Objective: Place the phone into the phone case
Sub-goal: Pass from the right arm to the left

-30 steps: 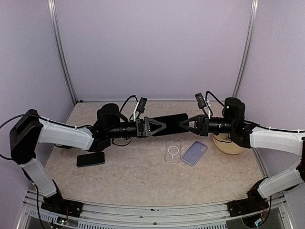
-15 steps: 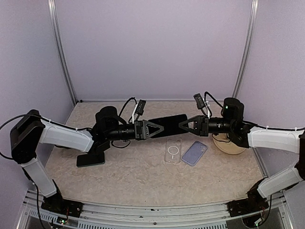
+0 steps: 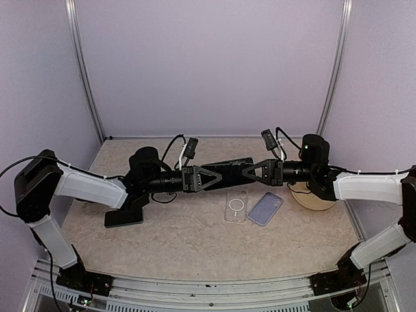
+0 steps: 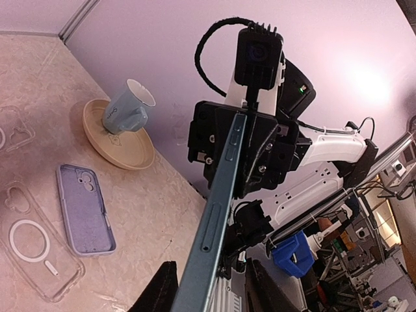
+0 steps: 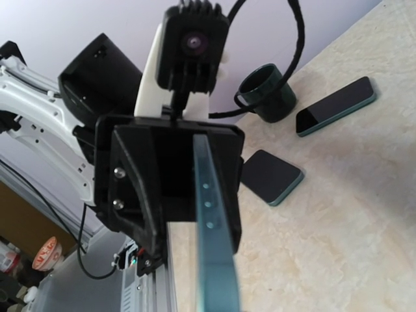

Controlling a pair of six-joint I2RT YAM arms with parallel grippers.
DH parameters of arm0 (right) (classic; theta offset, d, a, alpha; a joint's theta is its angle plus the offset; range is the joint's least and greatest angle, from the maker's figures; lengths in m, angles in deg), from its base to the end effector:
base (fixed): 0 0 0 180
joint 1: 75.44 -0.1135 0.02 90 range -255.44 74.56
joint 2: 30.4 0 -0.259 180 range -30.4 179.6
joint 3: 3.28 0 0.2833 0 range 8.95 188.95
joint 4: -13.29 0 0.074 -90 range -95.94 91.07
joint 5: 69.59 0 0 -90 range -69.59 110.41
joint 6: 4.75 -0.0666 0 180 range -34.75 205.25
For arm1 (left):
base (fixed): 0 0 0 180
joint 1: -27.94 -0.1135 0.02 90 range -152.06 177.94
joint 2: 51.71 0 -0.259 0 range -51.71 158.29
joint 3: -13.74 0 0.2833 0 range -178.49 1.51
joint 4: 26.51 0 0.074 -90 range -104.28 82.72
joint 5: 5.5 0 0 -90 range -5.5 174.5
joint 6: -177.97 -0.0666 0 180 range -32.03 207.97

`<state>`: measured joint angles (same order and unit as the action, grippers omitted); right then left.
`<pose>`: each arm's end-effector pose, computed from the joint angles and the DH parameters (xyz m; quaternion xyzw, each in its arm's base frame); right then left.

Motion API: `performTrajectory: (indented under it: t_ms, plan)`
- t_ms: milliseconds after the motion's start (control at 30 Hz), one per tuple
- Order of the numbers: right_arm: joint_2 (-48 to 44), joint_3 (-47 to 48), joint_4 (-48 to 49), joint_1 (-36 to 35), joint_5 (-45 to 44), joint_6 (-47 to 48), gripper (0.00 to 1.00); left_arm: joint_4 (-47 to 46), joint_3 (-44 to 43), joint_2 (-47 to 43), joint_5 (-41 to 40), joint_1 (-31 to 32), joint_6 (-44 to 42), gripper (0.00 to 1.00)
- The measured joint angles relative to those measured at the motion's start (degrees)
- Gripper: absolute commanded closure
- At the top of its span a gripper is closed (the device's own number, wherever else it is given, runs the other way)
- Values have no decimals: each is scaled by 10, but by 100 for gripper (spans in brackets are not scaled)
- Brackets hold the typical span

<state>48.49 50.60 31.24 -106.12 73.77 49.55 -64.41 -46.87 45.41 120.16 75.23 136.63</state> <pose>0.2649 0.2193 0.2339 -0.2677 0.6819 0.6055 0.3110 0.2481 -0.3260 0.2051 0.2112 0.6675 -0.6493 0.2972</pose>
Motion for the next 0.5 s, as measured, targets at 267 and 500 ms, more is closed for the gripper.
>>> performTrajectory:
  t_ms: [267,500]
  plan:
    - [9,0,5,0,6,-2,100,-9,0,11,0,0,6,83]
    - [15,0,9,0,18,-13,100,-29,0,15,19,-1,-1,100]
